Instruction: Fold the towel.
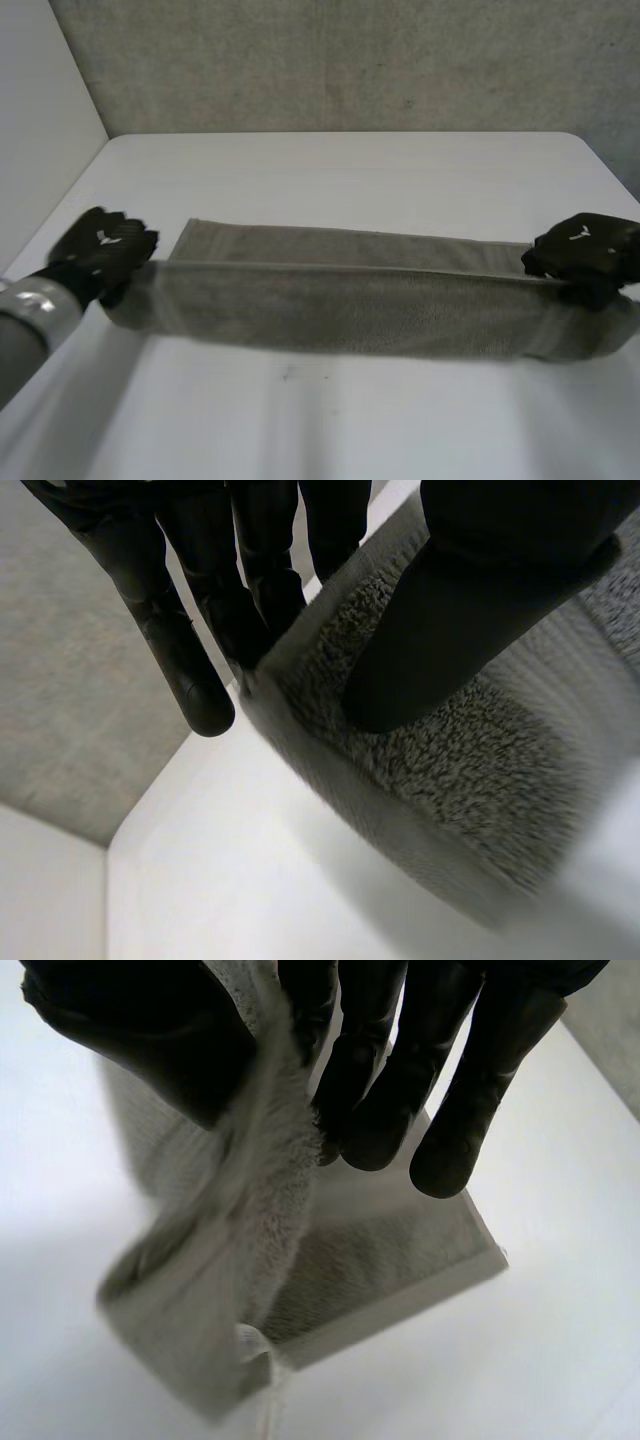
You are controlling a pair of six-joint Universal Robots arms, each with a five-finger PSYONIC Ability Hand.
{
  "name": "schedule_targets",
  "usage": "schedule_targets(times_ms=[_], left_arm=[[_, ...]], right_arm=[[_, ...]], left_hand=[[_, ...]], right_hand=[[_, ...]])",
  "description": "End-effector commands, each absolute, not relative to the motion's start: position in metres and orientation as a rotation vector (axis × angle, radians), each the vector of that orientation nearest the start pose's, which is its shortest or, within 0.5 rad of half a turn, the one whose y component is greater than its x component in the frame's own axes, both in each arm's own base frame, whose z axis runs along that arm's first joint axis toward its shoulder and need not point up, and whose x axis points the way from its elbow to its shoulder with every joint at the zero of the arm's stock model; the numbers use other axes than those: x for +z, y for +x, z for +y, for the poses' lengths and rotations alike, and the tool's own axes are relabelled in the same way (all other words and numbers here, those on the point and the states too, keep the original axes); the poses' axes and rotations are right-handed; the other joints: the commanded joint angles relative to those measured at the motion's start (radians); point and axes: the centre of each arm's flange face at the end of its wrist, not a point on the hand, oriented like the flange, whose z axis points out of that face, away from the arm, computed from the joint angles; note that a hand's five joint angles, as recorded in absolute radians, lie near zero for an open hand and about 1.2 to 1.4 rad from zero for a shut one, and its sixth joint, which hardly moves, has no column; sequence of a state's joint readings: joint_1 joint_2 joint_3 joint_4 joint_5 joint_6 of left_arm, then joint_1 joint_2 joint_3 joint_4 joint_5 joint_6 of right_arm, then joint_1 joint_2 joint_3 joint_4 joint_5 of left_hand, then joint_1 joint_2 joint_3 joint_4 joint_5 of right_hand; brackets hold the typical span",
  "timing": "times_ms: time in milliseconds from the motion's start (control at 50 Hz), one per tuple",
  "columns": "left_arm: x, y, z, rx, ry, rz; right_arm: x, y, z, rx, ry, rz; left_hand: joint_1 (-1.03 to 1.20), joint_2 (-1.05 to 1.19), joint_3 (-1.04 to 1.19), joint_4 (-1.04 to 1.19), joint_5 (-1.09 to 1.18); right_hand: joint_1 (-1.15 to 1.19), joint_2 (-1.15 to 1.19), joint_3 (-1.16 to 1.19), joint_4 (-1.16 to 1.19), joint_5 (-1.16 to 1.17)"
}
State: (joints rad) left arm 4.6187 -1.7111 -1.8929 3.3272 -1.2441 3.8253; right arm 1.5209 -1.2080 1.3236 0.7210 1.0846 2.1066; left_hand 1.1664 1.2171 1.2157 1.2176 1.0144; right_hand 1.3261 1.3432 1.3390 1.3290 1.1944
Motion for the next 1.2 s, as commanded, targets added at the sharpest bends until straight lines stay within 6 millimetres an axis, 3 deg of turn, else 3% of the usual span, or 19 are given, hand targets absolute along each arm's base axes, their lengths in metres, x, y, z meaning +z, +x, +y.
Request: schedule_targets(times_ms=[20,60,120,220,360,380,400,420,440,460,480,660,700,760,880,920,980,1080,1200], left_arm=[[0.158,-0.221,-0.328,-1.813,1.183,2.077],[0.151,-0.227,-0.361,-1.813,1.109,2.038],[0.146,-0.237,-0.384,-1.837,1.083,1.999],[0.145,-0.252,-0.408,-1.898,1.078,1.942],[0.136,-0.258,-0.427,-1.912,1.078,1.928],[0.132,-0.260,-0.427,-1.903,1.088,1.937],[0.132,-0.260,-0.427,-1.903,1.088,1.937],[0.128,-0.260,-0.427,-1.891,1.093,1.949],[0.125,-0.261,-0.426,-1.883,1.101,1.957],[0.125,-0.261,-0.426,-1.883,1.101,1.957],[0.123,-0.260,-0.426,-1.872,1.096,1.963],[0.135,-0.264,-0.417,-1.886,1.085,1.966],[0.153,-0.259,-0.408,-1.891,1.040,1.966],[0.170,-0.254,-0.392,-1.913,0.999,2.004],[0.193,-0.245,-0.360,-1.985,0.899,2.107],[0.200,-0.238,-0.339,-2.047,0.815,2.179],[0.202,-0.235,-0.329,-2.084,0.782,2.207],[0.197,-0.230,-0.300,-2.208,0.725,2.283],[0.195,-0.230,-0.291,-2.260,0.712,2.273]], right_arm=[[0.199,0.181,-0.342,-1.295,-1.590,2.461],[0.189,0.186,-0.361,-1.400,-1.548,2.464],[0.180,0.192,-0.376,-1.516,-1.529,2.438],[0.172,0.205,-0.392,-1.701,-1.558,2.353],[0.154,0.211,-0.405,-1.765,-1.568,2.343],[0.149,0.211,-0.407,-1.764,-1.570,2.358],[0.149,0.211,-0.407,-1.764,-1.570,2.359],[0.145,0.212,-0.409,-1.762,-1.571,2.371],[0.142,0.213,-0.410,-1.765,-1.576,2.381],[0.142,0.213,-0.410,-1.765,-1.576,2.381],[0.142,0.213,-0.413,-1.789,-1.570,2.392],[0.176,0.214,-0.424,-2.011,-1.428,2.343],[0.198,0.212,-0.414,-2.035,-1.285,2.338],[0.212,0.207,-0.395,-2.007,-1.174,2.348],[0.220,0.200,-0.357,-1.950,-1.121,2.376],[0.216,0.197,-0.330,-1.878,-1.120,2.408],[0.205,0.193,-0.309,-1.790,-1.122,2.455],[0.177,0.182,-0.286,-1.630,-1.108,2.555],[0.158,0.173,-0.279,-1.602,-1.079,2.586]], left_hand=[[0.230,0.179,0.181,0.179,0.207],[0.230,0.179,0.181,0.179,0.207],[0.230,0.179,0.181,0.179,0.207],[0.230,0.179,0.181,0.179,0.207],[0.230,0.179,0.181,0.179,0.207],[0.230,0.179,0.181,0.179,0.207],[0.230,0.179,0.181,0.179,0.207],[0.190,0.139,0.140,0.138,0.167],[-0.555,-0.606,-0.604,-0.606,-0.577],[-0.562,-0.613,-0.612,-0.614,-0.585],[-0.992,-1.043,-1.041,-1.043,-1.014],[-0.992,-1.043,-1.041,-1.043,-1.014],[-0.992,-1.043,-1.041,-1.043,-1.014],[-0.992,-1.043,-1.041,-1.043,-1.014],[-0.992,-1.043,-1.041,-1.043,-1.014],[-0.992,-1.043,-1.041,-1.043,-1.014],[-0.992,-1.043,-1.041,-1.043,-1.014],[-0.992,-1.043,-1.041,-1.043,-1.014],[-0.992,-1.043,-1.041,-1.043,-1.014]], right_hand=[[0.070,0.053,0.057,0.067,0.027],[0.070,0.053,0.057,0.067,0.027],[0.070,0.053,0.057,0.067,0.027],[0.070,0.053,0.057,0.067,0.027],[0.070,0.053,0.057,0.067,0.027],[-0.179,-0.196,-0.192,-0.182,-0.222],[-0.181,-0.198,-0.194,-0.184,-0.224],[-0.954,-0.972,-0.967,-0.957,-0.997],[-1.152,-1.169,-1.164,-1.154,-1.194],[-1.152,-1.169,-1.164,-1.154,-1.194],[-1.152,-1.169,-1.164,-1.154,-1.194],[-1.152,-1.169,-1.164,-1.154,-1.194],[-1.152,-1.169,-1.164,-1.154,-1.194],[-1.152,-1.169,-1.164,-1.154,-1.194],[-1.152,-1.169,-1.164,-1.154,-1.194],[-1.152,-1.169,-1.164,-1.154,-1.194],[-1.152,-1.169,-1.164,-1.154,-1.194],[-1.152,-1.169,-1.164,-1.154,-1.194],[-1.152,-1.169,-1.164,-1.154,-1.194]])
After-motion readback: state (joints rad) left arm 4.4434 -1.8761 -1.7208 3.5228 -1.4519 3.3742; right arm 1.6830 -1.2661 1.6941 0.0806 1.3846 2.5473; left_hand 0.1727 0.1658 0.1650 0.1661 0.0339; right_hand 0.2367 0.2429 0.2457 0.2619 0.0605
